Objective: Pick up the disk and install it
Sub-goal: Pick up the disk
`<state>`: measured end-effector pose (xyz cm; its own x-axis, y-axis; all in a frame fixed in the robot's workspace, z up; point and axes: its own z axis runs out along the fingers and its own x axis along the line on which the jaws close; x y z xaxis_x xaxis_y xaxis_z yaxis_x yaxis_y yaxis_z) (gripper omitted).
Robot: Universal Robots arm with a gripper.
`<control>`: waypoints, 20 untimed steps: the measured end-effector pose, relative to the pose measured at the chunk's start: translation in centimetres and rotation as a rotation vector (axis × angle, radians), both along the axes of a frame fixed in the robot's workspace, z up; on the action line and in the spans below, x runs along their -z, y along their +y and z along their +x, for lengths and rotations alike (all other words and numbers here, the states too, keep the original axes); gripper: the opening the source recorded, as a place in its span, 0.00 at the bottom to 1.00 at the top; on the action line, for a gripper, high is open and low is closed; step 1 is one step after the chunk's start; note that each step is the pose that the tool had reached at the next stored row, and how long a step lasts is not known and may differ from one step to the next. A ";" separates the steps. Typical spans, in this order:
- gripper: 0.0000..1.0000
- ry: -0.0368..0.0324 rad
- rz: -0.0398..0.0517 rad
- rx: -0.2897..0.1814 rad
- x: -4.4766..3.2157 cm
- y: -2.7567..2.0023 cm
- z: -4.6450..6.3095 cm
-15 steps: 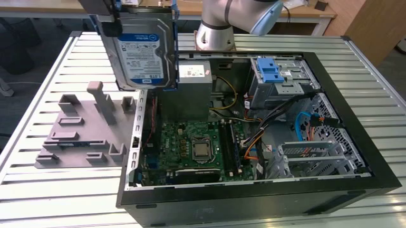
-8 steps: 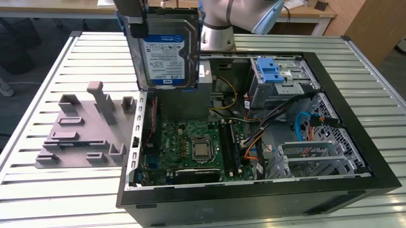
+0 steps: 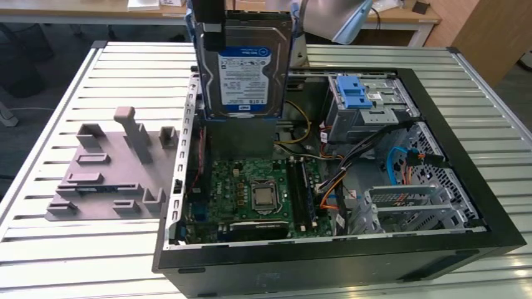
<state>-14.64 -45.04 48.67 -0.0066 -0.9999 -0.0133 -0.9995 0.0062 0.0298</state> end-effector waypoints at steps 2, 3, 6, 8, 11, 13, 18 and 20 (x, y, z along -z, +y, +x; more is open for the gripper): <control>0.36 -0.0001 0.0001 0.000 0.01 -0.14 0.3; 0.36 -0.0001 0.0002 0.000 0.02 -0.23 0.4; 0.36 -0.0001 0.0001 0.000 0.03 -0.46 0.9; 0.36 0.0000 0.0000 0.000 0.03 -0.57 1.3; 0.36 -0.0001 0.0001 0.000 0.04 -0.72 1.8; 0.36 -0.0001 0.0001 0.000 0.05 -0.81 2.0; 0.36 0.0000 -0.0001 0.000 0.06 -0.98 2.7; 0.36 0.0000 0.0000 0.000 0.08 -1.05 2.9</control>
